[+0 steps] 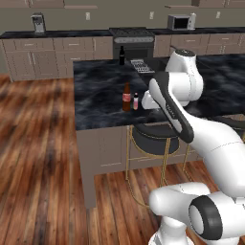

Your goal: Place the large bottle from the dining counter next to the other large bottle outside the sink, and place the small bottle from the dining counter next to the other small bottle inside the sink.

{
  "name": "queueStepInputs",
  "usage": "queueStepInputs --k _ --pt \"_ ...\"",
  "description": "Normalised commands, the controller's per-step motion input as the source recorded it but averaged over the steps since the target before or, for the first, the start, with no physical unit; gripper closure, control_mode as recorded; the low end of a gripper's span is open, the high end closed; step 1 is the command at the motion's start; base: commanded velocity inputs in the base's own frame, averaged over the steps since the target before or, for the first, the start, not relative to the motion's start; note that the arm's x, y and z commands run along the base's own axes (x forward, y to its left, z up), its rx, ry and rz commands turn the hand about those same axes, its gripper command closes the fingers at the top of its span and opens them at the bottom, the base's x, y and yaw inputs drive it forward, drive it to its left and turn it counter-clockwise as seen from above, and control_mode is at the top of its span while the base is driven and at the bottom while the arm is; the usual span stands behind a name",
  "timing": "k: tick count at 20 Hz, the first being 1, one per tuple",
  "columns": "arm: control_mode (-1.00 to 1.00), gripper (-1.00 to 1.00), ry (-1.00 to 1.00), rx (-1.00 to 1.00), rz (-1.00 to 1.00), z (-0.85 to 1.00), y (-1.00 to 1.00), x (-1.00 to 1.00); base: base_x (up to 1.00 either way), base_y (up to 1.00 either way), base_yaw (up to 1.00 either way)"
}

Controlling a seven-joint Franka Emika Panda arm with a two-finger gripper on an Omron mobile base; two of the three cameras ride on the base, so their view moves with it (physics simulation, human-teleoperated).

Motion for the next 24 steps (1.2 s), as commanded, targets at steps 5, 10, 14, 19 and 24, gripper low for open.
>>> queueStepInputs --k 5,10,14,19,24 --pt "-1.00 -1.00 0.00 0.02 0.00 0.00 0.00 0.00 0.00 0.00 0.00" --pt "1.00 -1.00 0.00 0.02 0.00 0.00 0.00 0.00 0.09 0.00 0.00" --pt "1.00 -1.00 0.00 0.00 0.00 0.00 0.00 0.00 0.47 0.00 0.00" --pt "1.00 -1.00 0.00 0.00 0.00 0.00 0.00 0.00 0.51 0.00 -0.01" --pt "1.00 -1.00 0.00 0.00 0.00 0.00 0.00 0.00 0.35 0.00 0.00"
